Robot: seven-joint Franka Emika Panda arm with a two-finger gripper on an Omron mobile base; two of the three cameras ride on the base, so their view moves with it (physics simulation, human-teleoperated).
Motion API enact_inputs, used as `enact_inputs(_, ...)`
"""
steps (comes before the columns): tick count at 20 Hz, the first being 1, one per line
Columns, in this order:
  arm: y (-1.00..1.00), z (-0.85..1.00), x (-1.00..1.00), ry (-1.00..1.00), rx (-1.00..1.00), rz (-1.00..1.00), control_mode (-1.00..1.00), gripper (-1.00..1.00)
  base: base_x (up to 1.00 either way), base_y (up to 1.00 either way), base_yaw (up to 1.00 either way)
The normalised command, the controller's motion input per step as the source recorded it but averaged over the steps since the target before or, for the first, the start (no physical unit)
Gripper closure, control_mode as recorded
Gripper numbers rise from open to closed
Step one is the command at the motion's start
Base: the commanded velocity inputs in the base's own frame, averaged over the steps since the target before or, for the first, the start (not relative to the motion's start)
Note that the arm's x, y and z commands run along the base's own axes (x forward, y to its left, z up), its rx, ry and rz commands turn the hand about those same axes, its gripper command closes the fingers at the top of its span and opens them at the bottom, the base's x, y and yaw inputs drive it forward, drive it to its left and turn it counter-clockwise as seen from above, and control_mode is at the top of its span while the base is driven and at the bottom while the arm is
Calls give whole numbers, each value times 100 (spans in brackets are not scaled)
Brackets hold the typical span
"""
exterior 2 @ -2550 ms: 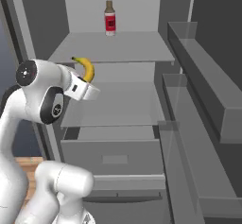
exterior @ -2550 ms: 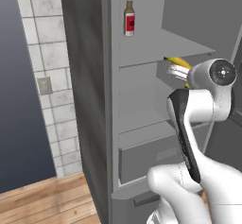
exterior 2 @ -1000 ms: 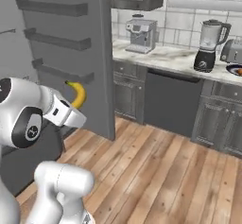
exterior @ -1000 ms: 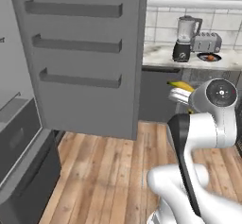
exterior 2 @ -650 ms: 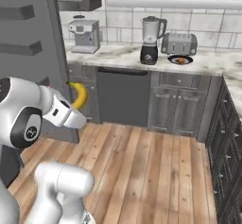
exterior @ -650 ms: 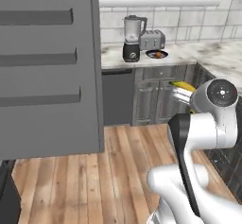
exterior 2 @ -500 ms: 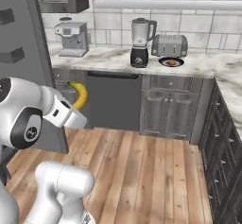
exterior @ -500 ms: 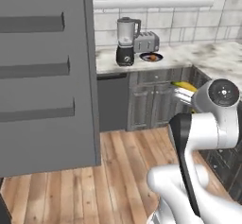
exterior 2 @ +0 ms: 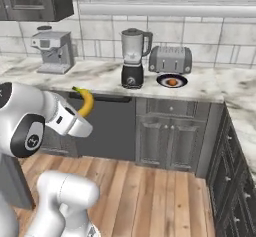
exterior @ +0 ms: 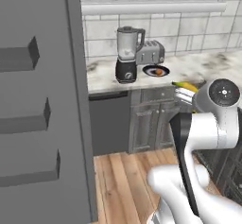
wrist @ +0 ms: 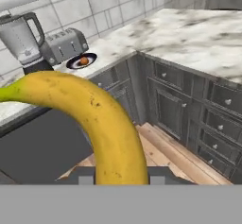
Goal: Pick the tangerine and banana from the fridge and place them on the plate next to the blender to make a fruit smoothie.
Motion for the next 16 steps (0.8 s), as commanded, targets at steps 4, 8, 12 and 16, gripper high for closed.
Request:
enact_inputs(4, 0, 0, 0, 0, 0, 0, 100, 100, 100, -76, 12)
enact_inputs(8, 0, 0, 0, 0, 0, 0, 100, 100, 100, -69, 10)
enact_inputs(12, 0, 0, 0, 0, 0, 0, 100, 100, 100, -62, 9)
enact_inputs(16, 0, 0, 0, 0, 0, 0, 100, 100, 100, -53, 12)
